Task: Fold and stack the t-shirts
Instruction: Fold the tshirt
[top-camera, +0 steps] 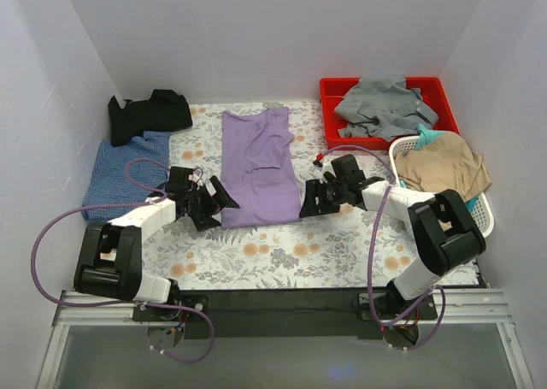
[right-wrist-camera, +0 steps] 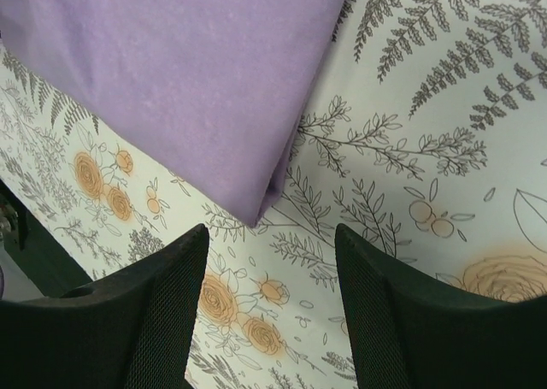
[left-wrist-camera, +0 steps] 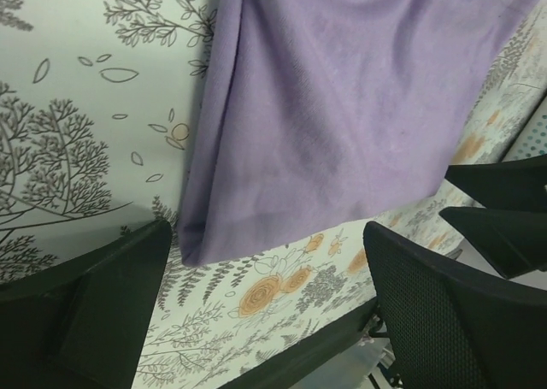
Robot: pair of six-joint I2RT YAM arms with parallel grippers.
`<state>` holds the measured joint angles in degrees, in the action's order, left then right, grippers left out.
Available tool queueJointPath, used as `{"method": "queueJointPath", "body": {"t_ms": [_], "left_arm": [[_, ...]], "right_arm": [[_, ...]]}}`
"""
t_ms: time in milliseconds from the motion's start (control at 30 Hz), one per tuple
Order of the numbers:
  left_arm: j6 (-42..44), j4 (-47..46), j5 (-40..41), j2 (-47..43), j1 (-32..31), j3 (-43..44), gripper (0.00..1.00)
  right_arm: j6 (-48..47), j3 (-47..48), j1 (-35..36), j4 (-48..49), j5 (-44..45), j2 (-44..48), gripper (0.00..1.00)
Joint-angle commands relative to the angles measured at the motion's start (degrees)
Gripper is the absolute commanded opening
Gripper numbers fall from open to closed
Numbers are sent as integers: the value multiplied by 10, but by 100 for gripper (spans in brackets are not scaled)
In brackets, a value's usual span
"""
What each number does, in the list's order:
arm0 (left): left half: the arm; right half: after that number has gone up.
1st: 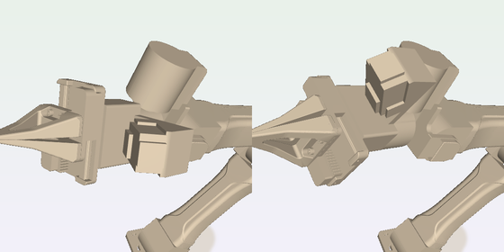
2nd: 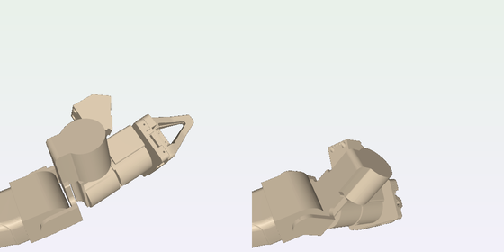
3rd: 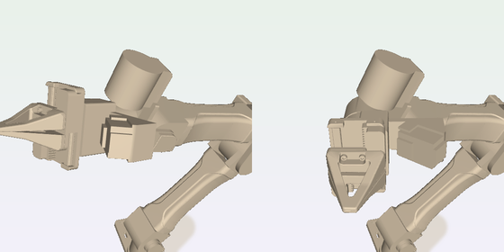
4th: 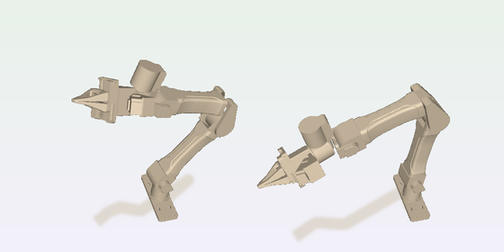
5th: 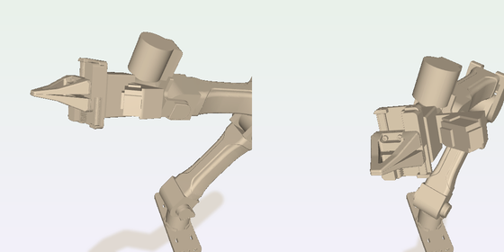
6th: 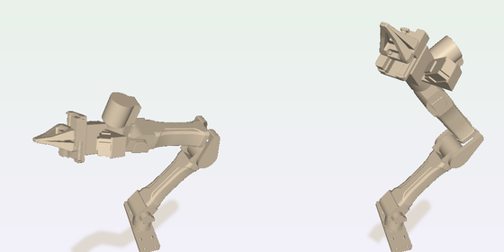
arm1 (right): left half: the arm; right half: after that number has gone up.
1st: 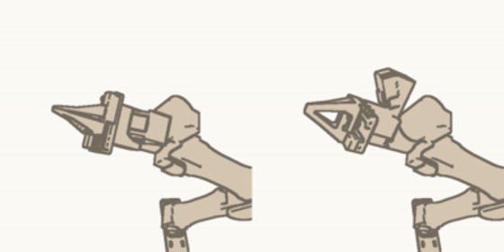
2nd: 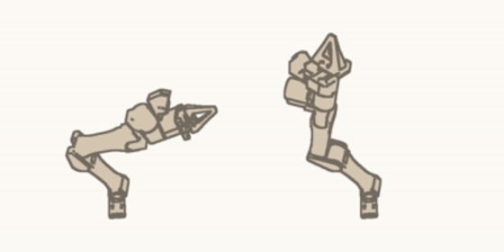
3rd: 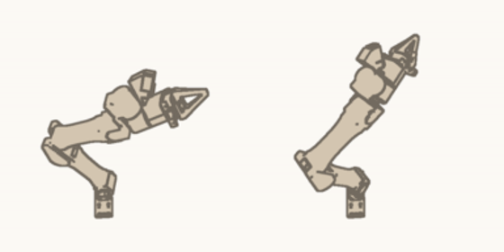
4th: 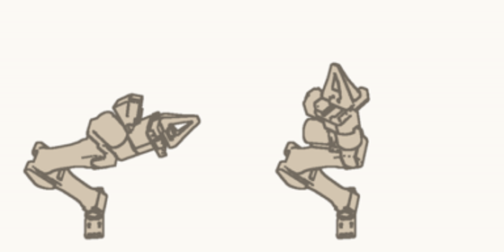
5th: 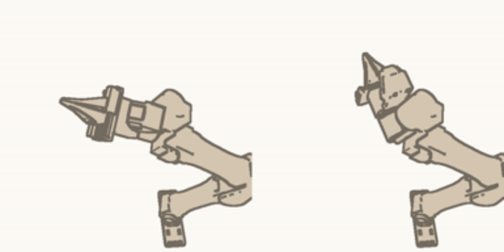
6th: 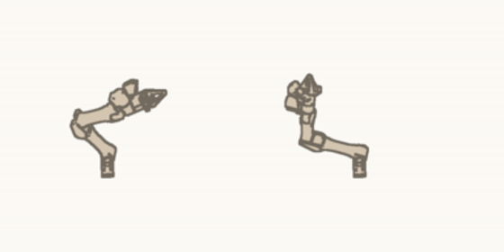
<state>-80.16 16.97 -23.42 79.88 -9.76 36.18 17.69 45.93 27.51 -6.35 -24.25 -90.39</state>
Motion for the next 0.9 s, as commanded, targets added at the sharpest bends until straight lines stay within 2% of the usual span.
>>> {"method": "queueJointPath", "body": {"t_ms": [0, 300, 333, 433, 467, 600, 633, 667, 733, 833, 867], "left_arm": [[4, -20, 21, 36, -1, -23, 94], [-4, -49, 7, 22, -2, -67, 72], [-7, -52, 4, 23, -2, -73, 61], [-17, -61, 3, 17, -2, -85, 50], [-18, -62, 4, 16, -3, -90, 41], [-18, -71, 8, 15, -3, -96, 33], [-18, -72, 14, 19, -3, -96, 31], [-17, -73, 14, 23, -3, -92, 25], [-17, -78, 21, 29, -3, -89, 19], [-14, -94, 26, 48, -3, -77, 2], [-12, -101, 27, 61, -3, -73, 0]], "right_arm": [[16, 12, -1, 45, -26, -30, 67], [78, 2, 0, 140, -93, -98, 67], [83, 4, -1, 142, -101, -105, 67], [95, 2, 4, 149, -107, -118, 66], [96, 2, 6, 149, -106, -119, 66], [98, 6, 10, 150, -116, -137, 62], [100, 6, 10, 158, -118, -144, 59], [103, 6, 11, 162, -121, -149, 52], [105, 6, 11, 171, -126, -159, 45], [109, 13, 11, 181, -137, -175, 28], [110, 14, 11, 185, -141, -178, 16]]}}
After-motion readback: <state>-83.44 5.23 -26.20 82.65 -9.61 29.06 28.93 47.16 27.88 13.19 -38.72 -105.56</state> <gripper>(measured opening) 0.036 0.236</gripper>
